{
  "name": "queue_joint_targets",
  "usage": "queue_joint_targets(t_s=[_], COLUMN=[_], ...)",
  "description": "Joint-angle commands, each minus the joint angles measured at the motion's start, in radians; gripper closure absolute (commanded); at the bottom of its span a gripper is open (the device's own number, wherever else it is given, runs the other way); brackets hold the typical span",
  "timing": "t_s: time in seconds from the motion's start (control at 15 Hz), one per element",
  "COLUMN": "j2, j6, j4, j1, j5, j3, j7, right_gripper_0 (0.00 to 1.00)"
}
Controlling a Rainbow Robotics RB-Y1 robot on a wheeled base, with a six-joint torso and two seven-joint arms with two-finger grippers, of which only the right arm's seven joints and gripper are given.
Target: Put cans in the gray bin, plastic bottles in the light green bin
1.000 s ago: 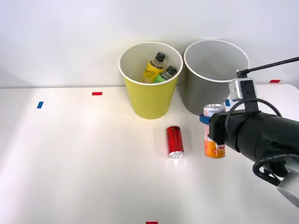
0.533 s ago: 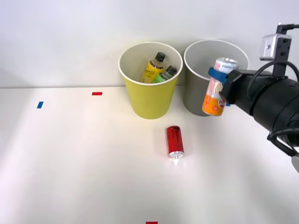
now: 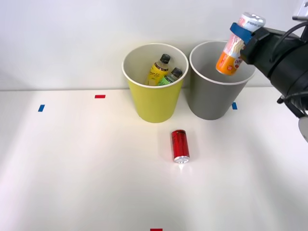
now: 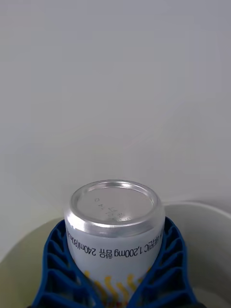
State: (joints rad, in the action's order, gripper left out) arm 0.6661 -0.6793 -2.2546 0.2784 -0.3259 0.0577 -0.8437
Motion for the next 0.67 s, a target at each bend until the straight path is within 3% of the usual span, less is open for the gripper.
queue_joint_targets(t_s=[0.07, 0.27, 0.4, 0.67], j2=[0.001, 0.001, 0.001, -0.023], j6=[0.04, 0.04, 0.058, 0.199], j4=[0.135, 0.254, 0.334, 0.464], j1=[0.101, 0.189, 0.232, 0.254], j5=[0.001, 0.001, 0.011, 0.077], j3=[0.002, 0.016, 0.047, 0.111], j7=[-0.008, -0.012, -0.014, -0.011], right_gripper_0=[1.0, 1.0, 0.94, 0.94])
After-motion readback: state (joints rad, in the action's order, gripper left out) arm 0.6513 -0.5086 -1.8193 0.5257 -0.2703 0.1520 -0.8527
